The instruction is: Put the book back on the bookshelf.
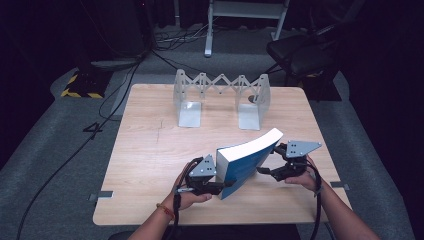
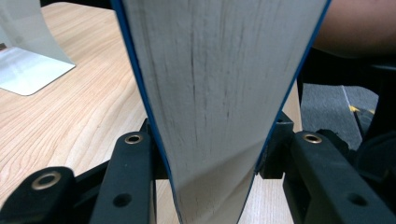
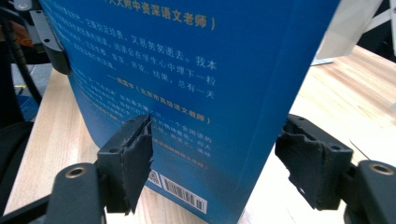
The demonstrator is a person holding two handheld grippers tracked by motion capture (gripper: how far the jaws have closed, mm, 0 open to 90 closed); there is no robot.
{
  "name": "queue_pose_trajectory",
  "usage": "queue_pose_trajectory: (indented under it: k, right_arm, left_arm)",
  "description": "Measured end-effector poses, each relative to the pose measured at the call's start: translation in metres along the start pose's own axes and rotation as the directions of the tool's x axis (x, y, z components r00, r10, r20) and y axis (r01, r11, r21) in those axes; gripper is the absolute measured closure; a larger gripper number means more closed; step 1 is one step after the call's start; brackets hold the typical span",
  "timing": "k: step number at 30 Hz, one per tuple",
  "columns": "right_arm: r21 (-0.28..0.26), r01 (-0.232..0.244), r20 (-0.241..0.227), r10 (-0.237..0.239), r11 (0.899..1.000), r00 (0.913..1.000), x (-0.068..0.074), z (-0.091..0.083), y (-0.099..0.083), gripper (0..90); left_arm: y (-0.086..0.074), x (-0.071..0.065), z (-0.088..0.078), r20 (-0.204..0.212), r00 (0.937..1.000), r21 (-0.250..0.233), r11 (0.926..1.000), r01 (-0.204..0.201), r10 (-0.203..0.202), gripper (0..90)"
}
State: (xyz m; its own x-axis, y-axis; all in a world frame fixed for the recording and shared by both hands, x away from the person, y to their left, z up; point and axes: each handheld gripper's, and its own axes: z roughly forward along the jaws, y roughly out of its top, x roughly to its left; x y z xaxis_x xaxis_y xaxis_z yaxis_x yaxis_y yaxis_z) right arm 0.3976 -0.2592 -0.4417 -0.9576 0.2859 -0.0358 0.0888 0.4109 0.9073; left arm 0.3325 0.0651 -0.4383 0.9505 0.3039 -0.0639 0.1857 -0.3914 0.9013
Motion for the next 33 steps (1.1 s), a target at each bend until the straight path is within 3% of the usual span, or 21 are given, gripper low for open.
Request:
queue_pose_trajectory:
  k: [6,11,20,26,29,33]
  right_arm:
    - [-0.003,-0.005,-0.014,0.005,1.000,0.9999,0.001,0.002,0.000,31.8]
    - [-0.003,0.006,-0.037,-0.006,1.000,0.9993,0.002,-0.002,-0.001,41.7]
    - [0.014,0.033,-0.066,-0.032,0.999,0.9973,0.007,-0.008,-0.001,48.9]
    - [0.028,0.063,-0.105,-0.060,0.998,0.9926,0.019,-0.017,0.000,52.0]
    - [0.034,0.099,-0.131,-0.094,0.995,0.9870,0.029,-0.020,0.004,52.7]
    - [0.024,0.130,-0.124,-0.126,0.991,0.9842,0.042,-0.021,0.016,53.6]
  left_arm:
    - [-0.001,0.003,-0.006,-0.007,0.9998,0.010,0.9998,-0.017,0.017,58.6]
    - [-0.002,0.004,-0.017,-0.054,0.9967,0.031,0.9977,-0.060,0.061,55.5]
    - [-0.005,0.006,-0.036,-0.098,0.9934,0.011,0.9982,-0.059,0.060,47.4]
    - [-0.006,0.003,-0.036,-0.148,0.9849,0.058,0.9950,-0.082,0.090,42.9]
    - [-0.008,0.002,-0.034,-0.155,0.9826,0.073,0.9932,-0.091,0.101,41.1]
    - [-0.008,0.000,-0.034,-0.149,0.9830,0.069,0.9928,-0.098,0.107,41.5]
